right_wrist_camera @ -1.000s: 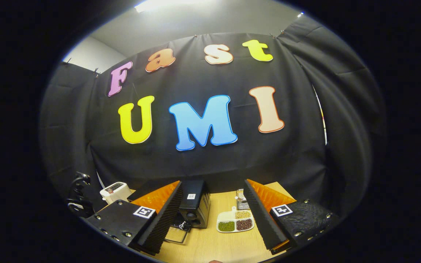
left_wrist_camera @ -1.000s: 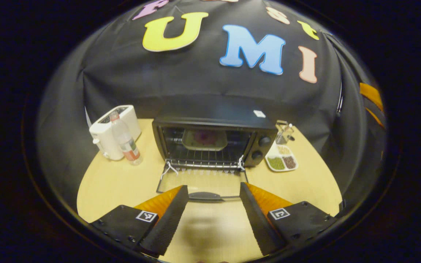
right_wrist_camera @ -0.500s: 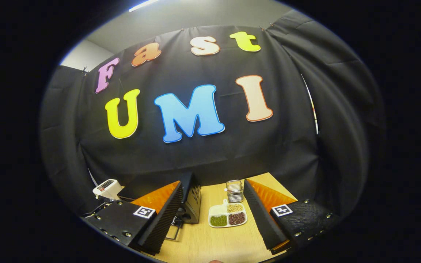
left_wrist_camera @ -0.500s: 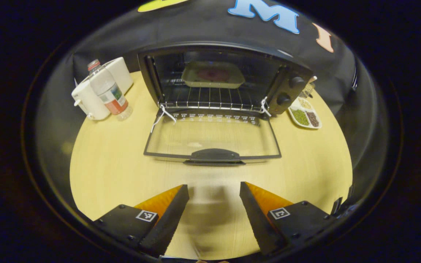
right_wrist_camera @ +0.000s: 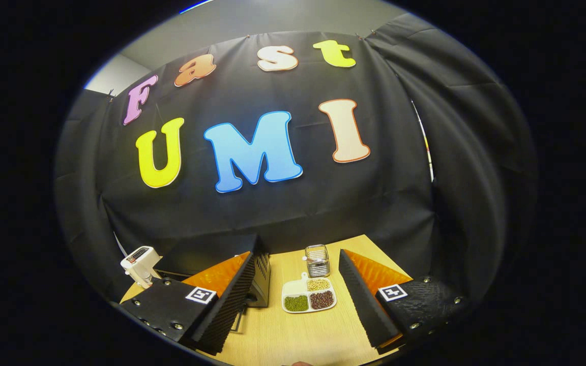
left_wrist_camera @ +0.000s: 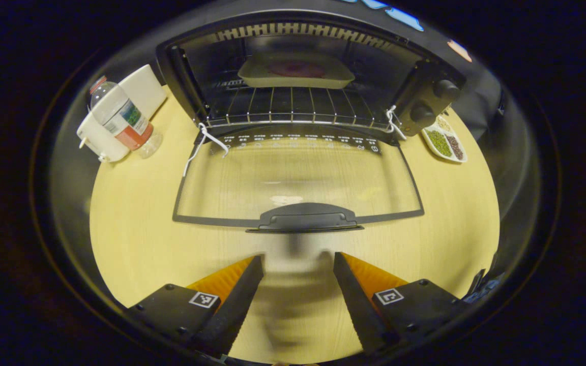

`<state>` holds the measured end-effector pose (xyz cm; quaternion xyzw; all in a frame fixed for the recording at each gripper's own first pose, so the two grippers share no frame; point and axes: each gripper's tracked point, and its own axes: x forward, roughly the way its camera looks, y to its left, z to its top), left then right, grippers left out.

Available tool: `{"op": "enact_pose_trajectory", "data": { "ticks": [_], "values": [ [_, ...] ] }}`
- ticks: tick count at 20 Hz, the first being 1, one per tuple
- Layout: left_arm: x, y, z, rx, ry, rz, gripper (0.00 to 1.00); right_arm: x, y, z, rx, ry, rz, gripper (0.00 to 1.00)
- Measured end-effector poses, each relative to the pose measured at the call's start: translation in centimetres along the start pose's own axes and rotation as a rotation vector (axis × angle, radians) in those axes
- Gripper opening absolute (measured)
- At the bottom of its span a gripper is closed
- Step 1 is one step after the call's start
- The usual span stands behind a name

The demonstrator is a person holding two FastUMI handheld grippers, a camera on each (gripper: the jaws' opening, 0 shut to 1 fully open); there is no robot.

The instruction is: Open the electric oven with the left hand, put the food in, and close the electric oven.

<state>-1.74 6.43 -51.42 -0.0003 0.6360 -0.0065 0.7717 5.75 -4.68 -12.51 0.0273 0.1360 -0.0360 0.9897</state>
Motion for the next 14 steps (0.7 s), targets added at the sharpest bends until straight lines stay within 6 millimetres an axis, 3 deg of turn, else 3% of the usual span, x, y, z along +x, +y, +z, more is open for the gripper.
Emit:
{"op": "enact_pose_trajectory", "data": {
  "ticks": [6,7,10,12,14],
  "values": [
    [1.8,0.1,1.2,0.046,0.004,0.015,0.92,-0.1,-0.1,0.0,-0.01,-0.001,-0.02,1.0],
    [1.9,0.2,1.4,0.053,0.005,0.022,1.0,-0.1,-0.1,-0.1,-0.009,-0.001,-0.022,1.0],
    [2.0,0.2,1.8,0.043,0.013,0.028,0.95,-0.3,0.1,-0.2,-0.014,0.001,-0.024,1.0],
    [2.0,0.2,1.8,0.051,0.014,0.027,1.0,-0.5,0.3,-0.3,-0.014,0.004,-0.021,1.0],
    [1.8,0.2,1.9,0.049,0.008,0.031,0.91,-0.5,0.6,-0.4,-0.018,0.006,-0.016,1.0]
  ]
}}
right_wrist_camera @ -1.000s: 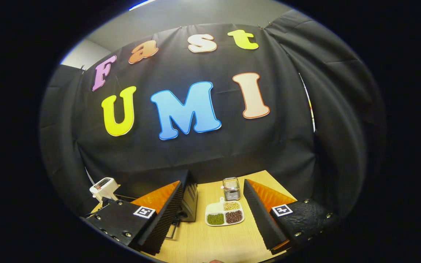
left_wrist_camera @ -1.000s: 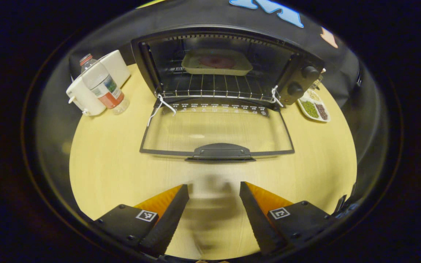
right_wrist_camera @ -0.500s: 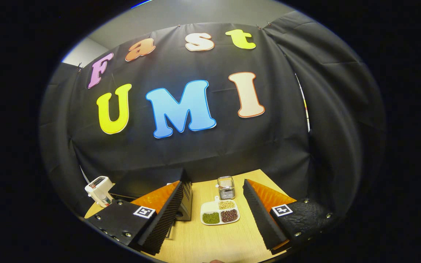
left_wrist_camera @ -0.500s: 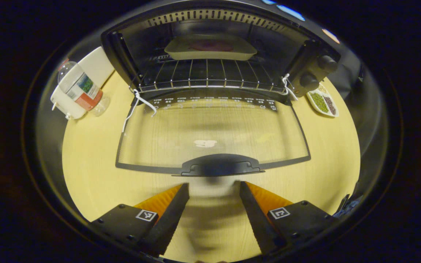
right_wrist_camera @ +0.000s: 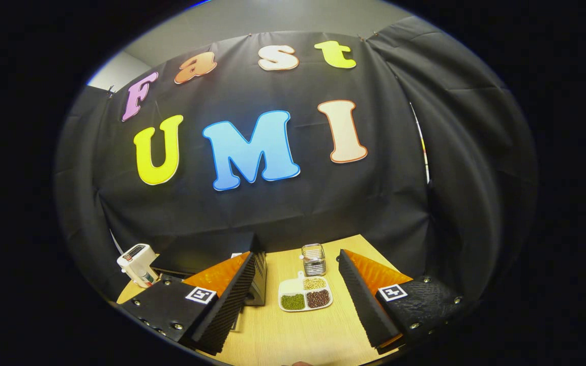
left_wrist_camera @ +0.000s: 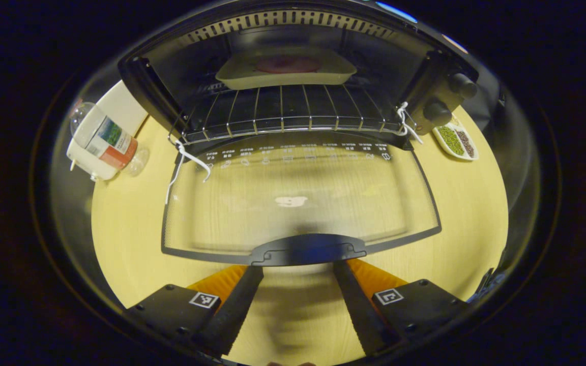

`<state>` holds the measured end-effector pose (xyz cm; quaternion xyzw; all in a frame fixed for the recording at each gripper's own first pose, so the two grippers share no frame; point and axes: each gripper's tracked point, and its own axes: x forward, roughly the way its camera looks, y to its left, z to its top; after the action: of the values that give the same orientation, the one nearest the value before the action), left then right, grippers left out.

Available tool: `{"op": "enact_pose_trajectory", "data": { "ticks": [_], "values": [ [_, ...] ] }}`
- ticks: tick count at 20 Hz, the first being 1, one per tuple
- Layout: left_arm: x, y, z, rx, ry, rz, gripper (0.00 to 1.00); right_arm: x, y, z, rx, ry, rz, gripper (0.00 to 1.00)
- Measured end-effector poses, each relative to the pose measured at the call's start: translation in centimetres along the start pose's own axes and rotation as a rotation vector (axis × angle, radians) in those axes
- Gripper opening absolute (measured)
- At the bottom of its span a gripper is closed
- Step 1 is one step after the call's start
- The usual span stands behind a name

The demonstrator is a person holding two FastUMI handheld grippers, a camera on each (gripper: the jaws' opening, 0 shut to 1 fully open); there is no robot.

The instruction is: Open the electric oven with the left hand, put the food in, and close the electric oven.

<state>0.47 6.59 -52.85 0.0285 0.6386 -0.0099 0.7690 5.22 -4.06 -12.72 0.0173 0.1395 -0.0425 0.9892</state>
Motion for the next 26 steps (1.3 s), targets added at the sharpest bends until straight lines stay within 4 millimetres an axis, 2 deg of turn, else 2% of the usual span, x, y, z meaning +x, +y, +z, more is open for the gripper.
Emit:
{"op": "enact_pose_trajectory", "data": {
  "ticks": [1,2,13,17,18,19,21,22,23,24,25,26],
  "values": [
    [-0.2,0.0,0.0,0.002,-0.008,0.004,0.91,0.0,0.0,0.1,-0.003,-0.001,0.001,1.0],
    [-0.5,0.0,0.0,0.006,-0.02,0.006,0.95,-0.2,0.0,0.2,-0.003,-0.003,0.004,1.0],
    [-4.3,-0.1,0.7,0.013,-0.114,0.005,0.95,-0.8,2.0,0.9,0.0,-0.023,0.051,1.0],
    [-5.2,-0.1,1.2,0.02,-0.144,0.008,0.95,-1.1,1.6,1.3,0.003,-0.033,0.046,1.0],
    [-5.5,-0.1,1.3,0.017,-0.152,0.007,0.91,-1.2,1.6,1.3,0.005,-0.035,0.044,1.0],
    [-5.6,-0.1,1.4,0.019,-0.161,0.008,0.91,-1.2,1.6,1.3,0.008,-0.037,0.044,1.0],
    [-6.1,0.0,1.9,0.027,-0.183,0.016,1.0,-1.3,1.4,1.3,0.011,-0.037,0.042,1.0],
    [-6.3,0.0,2.0,0.035,-0.193,0.021,1.0,-1.3,1.3,1.4,0.011,-0.039,0.041,1.0],
    [-6.4,0.0,2.3,0.039,-0.203,0.022,0.91,-1.4,1.3,1.4,0.009,-0.04,0.04,1.0],
    [-6.6,-0.2,2.6,0.034,-0.21,0.019,1.0,-1.5,1.3,1.5,0.008,-0.042,0.039,1.0],
    [-6.7,-0.2,2.8,0.032,-0.216,0.018,0.95,-1.6,1.3,1.5,0.007,-0.042,0.038,1.0],
    [-6.9,-0.2,3.0,0.031,-0.222,0.018,0.95,-1.6,1.3,1.5,0.006,-0.044,0.036,1.0]
  ]
}}
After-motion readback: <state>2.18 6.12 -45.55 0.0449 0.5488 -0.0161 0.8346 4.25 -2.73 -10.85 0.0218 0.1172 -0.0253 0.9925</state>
